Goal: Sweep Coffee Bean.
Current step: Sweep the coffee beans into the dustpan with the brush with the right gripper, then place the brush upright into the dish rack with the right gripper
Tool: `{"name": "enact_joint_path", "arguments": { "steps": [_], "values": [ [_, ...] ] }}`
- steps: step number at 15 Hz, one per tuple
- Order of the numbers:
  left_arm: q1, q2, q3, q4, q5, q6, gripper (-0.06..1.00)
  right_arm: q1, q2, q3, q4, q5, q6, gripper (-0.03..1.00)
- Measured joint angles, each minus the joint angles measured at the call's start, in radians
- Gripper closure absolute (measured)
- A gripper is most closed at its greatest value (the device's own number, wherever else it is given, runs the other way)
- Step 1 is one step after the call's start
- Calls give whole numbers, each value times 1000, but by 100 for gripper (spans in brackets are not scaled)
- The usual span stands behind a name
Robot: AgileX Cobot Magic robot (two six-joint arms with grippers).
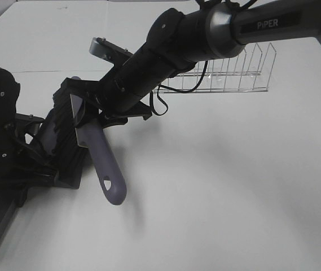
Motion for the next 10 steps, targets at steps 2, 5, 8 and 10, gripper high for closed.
{"name": "enact_joint_path", "arguments": {
  "steps": [2, 5, 8, 10],
  "values": [
    [0, 0, 0, -4, 1, 8, 62, -33, 0, 0, 140, 31, -95, 60],
    [0, 0, 0, -8, 3, 11, 62, -69, 0, 0, 183, 68, -142, 60],
    [10, 0, 0, -17, 4, 12, 62, -109, -59, 2, 109, 85, -142, 60],
    [32, 0, 0, -45, 6, 16, 62, -143, -148, 2, 28, 99, -137, 60]
  ]
}}
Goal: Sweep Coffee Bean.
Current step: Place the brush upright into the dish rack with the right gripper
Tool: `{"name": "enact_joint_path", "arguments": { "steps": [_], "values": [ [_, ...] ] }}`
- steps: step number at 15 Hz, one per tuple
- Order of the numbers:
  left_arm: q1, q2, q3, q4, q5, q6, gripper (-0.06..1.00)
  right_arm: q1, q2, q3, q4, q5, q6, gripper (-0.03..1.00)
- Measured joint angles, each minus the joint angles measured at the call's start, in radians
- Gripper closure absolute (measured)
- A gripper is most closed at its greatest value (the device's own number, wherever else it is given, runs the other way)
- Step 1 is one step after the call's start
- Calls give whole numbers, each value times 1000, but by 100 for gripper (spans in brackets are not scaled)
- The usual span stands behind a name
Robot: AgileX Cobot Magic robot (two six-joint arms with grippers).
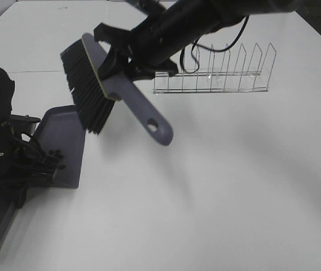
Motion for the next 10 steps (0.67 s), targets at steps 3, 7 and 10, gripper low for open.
{"name": "enact_joint_path", "arguments": {
  "steps": [3, 7, 10],
  "values": [
    [13, 0, 0, -4, 6, 21, 62, -70, -150, 0, -199, 37, 71, 60],
    [16, 0, 0, -4, -4, 60, 62, -121, -304, 13, -642, 246, 269, 60],
    [16, 0, 0, -14, -11, 76, 62, -121, -371, 112, -848, 264, 382, 60]
  ]
}}
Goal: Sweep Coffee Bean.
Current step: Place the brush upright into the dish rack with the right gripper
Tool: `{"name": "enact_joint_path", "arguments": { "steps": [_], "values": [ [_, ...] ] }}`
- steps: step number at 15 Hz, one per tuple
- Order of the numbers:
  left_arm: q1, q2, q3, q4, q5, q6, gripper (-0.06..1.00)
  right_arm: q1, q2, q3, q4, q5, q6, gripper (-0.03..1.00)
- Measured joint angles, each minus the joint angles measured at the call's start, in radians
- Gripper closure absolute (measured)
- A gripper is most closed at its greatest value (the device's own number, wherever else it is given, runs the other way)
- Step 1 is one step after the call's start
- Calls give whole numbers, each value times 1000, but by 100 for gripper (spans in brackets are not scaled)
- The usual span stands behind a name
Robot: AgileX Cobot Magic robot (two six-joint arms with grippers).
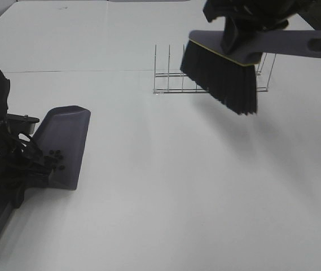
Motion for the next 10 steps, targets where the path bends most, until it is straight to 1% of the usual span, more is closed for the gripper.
{"name": "enact_joint_path", "arguments": {
  "steps": [1, 2, 4, 6, 7, 8, 9, 10],
  "values": [
    [0, 0, 0, -11, -3, 12, 62, 0, -18, 59, -63, 4, 45, 60],
    [3, 0, 0, -26, -8, 29, 62, -2, -28, 106, -105, 11, 78, 60],
    [3, 0, 0, -70, -27, 53, 62, -4, -29, 177, -135, 17, 121, 60],
    [3, 0, 0, -103, -50, 57, 62, -4, -11, 204, -152, 6, 166, 60],
    [3, 0, 0, -131, -66, 58, 62, -4, 9, 209, -187, -19, 217, 60],
    [3, 0, 0, -170, -88, 68, 62, -4, 55, 209, -291, -73, 327, 60],
    [3, 0, 0, -174, -92, 77, 62, -4, 80, 209, -338, -100, 365, 60],
    [3, 0, 0, -175, -94, 80, 62, -4, 93, 209, -358, -118, 383, 60]
  ]
}}
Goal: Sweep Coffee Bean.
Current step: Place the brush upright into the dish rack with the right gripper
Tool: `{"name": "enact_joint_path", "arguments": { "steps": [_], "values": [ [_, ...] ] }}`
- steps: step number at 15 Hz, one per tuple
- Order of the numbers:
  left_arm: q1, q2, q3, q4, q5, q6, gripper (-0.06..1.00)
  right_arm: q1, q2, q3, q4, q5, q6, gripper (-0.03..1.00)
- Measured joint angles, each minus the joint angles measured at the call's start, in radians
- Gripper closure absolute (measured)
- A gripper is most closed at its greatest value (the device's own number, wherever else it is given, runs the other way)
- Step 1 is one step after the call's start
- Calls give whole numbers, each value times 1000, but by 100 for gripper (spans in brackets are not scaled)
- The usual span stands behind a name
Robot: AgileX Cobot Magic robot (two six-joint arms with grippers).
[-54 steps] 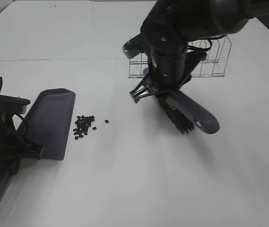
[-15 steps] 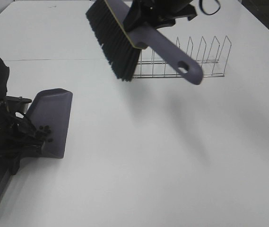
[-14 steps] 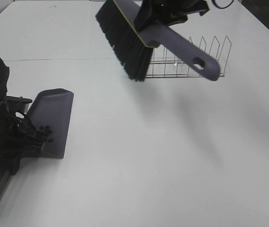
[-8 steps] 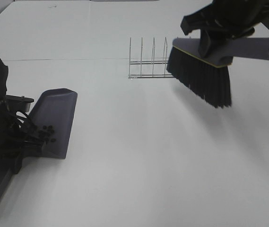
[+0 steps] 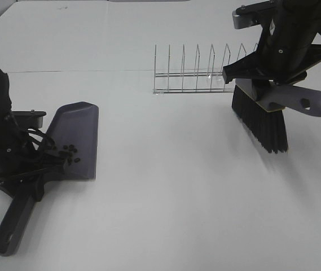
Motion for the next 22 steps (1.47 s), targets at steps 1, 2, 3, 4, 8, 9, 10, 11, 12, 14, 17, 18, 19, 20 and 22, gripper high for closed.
{"name": "enact_joint_path", "arguments": {
  "steps": [1, 2, 3, 4, 8, 9, 10, 11, 12, 14, 17, 18, 19, 20, 22],
  "values": [
    [0, 0, 0, -3, -4, 6, 62, 0, 21, 0, -34, -44, 31, 60],
    [0, 0, 0, -5, -6, 15, 62, 0, 43, 0, -62, -82, 68, 60],
    [0, 0, 0, -6, -7, 21, 62, 0, 63, 0, -90, -112, 103, 60],
    [0, 0, 0, -6, -10, 23, 62, 0, 83, 0, -120, -139, 146, 60],
    [0, 0, 0, -11, -12, 26, 62, 0, 153, 0, -295, -239, 318, 60],
    [0, 0, 0, -11, -12, 26, 62, 0, 160, -1, -317, -261, 336, 60],
    [0, 0, 0, -11, -12, 26, 62, -2, 172, -13, -334, -261, 360, 60],
    [0, 0, 0, -11, -12, 26, 62, -4, 185, -40, -336, -261, 381, 60],
    [0, 0, 0, -11, -12, 26, 62, -8, 194, -57, -336, -261, 391, 60],
    [0, 0, 0, -11, -12, 26, 62, -35, 231, -127, -335, -272, 392, 60],
    [0, 0, 0, -12, -12, 26, 62, -76, 288, -235, -303, -298, 349, 60],
    [0, 0, 0, -12, -11, 26, 62, -89, 310, -265, -271, -306, 308, 60],
    [0, 0, 0, -13, -11, 26, 62, -100, 344, -304, -218, -306, 251, 60],
    [0, 0, 0, -13, -10, 26, 62, -104, 361, -321, -195, -301, 225, 60],
    [0, 0, 0, -14, -10, 26, 62, -105, 381, -339, -189, -296, 208, 60]
  ]
}}
